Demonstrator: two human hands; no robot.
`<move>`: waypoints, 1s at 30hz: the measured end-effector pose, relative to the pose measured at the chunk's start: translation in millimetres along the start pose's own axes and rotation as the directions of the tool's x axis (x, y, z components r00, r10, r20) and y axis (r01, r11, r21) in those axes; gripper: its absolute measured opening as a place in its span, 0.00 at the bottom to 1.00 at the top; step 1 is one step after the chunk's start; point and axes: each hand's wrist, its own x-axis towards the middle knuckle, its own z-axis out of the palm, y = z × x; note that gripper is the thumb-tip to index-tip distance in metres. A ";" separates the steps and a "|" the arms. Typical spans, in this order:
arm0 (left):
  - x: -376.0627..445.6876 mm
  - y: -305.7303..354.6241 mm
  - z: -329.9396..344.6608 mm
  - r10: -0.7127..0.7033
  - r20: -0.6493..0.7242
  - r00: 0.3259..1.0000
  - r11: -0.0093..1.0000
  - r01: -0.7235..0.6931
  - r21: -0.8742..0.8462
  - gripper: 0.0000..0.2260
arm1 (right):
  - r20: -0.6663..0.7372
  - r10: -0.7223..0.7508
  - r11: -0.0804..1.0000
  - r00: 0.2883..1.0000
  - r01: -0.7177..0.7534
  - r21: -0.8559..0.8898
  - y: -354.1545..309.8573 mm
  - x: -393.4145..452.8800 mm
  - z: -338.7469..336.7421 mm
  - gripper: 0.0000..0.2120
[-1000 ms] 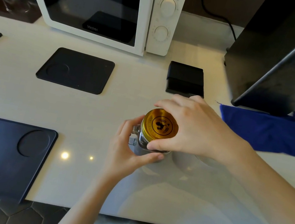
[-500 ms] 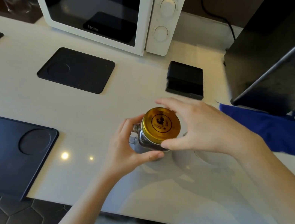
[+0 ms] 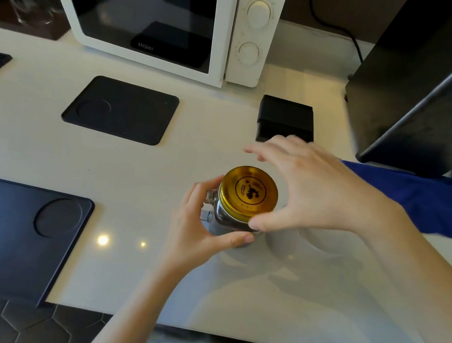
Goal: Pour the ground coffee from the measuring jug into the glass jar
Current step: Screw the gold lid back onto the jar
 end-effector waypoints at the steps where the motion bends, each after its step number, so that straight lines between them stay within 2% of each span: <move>1: -0.2 -0.1 -0.1 -0.002 0.001 1.000 1.000 0.002 0.000 0.36 | 0.043 -0.028 0.997 0.999 0.025 0.068 0.4 -0.1 3.5 0.39; 3: -0.4 -0.5 -0.5 -0.007 0.005 1.000 1.000 0.007 -0.005 0.36 | 0.003 -0.038 0.991 0.999 0.038 0.129 0.6 1.3 10.1 0.37; 6: 0.3 -1.2 -0.7 -0.021 0.020 1.000 1.000 0.021 0.000 0.36 | -0.126 -0.011 0.995 0.992 0.024 0.097 -1.8 4.1 12.9 0.40; 9: 0.5 -0.1 0.1 -0.023 0.008 1.000 1.000 0.022 0.013 0.37 | -0.013 -0.021 0.989 1.000 0.023 0.148 1.9 4.7 14.9 0.45; 11: -0.1 -0.1 0.7 -0.022 0.012 1.000 1.000 0.022 0.013 0.38 | 0.005 -0.010 0.985 1.000 0.009 0.170 5.2 4.3 20.7 0.42; 16: 2.1 -1.9 -2.8 -0.035 -0.007 0.999 0.999 0.035 0.011 0.37 | -0.239 0.078 0.981 0.968 -0.032 0.189 0.2 0.6 39.8 0.35; 19: 3.4 -1.3 -3.8 -0.018 -0.021 1.000 0.999 0.018 0.039 0.36 | -0.327 0.118 0.977 0.938 -0.050 0.208 -3.1 0.1 46.2 0.33; 30: 41.4 -6.3 -1.0 -0.009 -0.047 0.999 0.996 0.013 0.083 0.36 | -0.300 0.125 0.967 0.946 -0.049 0.249 16.5 30.1 35.0 0.34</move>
